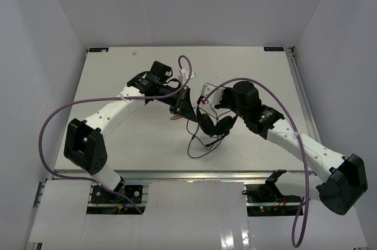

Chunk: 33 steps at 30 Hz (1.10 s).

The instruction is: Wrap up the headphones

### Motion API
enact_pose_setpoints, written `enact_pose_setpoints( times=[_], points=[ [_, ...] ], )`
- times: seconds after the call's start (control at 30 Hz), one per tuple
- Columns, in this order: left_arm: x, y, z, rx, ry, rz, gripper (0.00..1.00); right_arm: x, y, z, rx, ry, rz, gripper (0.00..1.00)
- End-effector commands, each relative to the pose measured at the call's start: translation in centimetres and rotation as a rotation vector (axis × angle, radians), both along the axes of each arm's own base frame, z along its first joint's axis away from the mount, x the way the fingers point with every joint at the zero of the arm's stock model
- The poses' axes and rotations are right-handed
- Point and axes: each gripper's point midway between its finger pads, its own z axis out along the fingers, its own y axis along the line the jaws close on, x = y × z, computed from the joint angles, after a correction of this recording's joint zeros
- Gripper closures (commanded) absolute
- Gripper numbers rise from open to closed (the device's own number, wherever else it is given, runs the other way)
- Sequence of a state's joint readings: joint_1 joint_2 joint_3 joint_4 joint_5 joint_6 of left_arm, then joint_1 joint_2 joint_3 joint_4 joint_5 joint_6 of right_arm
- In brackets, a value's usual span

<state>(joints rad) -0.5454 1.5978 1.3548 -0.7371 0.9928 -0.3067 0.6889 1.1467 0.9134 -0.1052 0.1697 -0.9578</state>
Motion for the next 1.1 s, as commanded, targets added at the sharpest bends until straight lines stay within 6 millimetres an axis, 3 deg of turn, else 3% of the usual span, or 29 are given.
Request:
enact_pose_setpoints(
  times=[0.0,0.27,0.53,0.67,0.87,1.07],
  points=[
    [-1.8,-1.0,6.0,-0.16,0.002,-0.045,1.0,1.8,1.3,5.3,0.12,-0.154,-0.078,0.92],
    [-1.5,-2.5,8.2,-0.222,0.097,-0.016,1.0,3.9,0.5,7.4,0.289,-0.235,-0.309,0.92],
    [-1.1,-2.8,9.8,-0.276,0.078,0.071,0.96,5.1,0.5,7.1,0.5,-0.071,-0.422,0.92],
    [-1.1,-2.6,9.2,-0.271,0.058,0.079,0.93,5.3,0.1,7.4,0.581,-0.015,-0.444,0.92],
    [-1.6,-2.2,7.8,-0.241,0.035,0.023,0.89,5.3,-0.5,7.6,0.57,-0.028,-0.448,0.92],
    [-1.2,-1.2,7.5,-0.208,-0.068,0.013,0.92,5.1,-0.8,7.4,0.543,-0.04,-0.439,0.92]
  ],
)
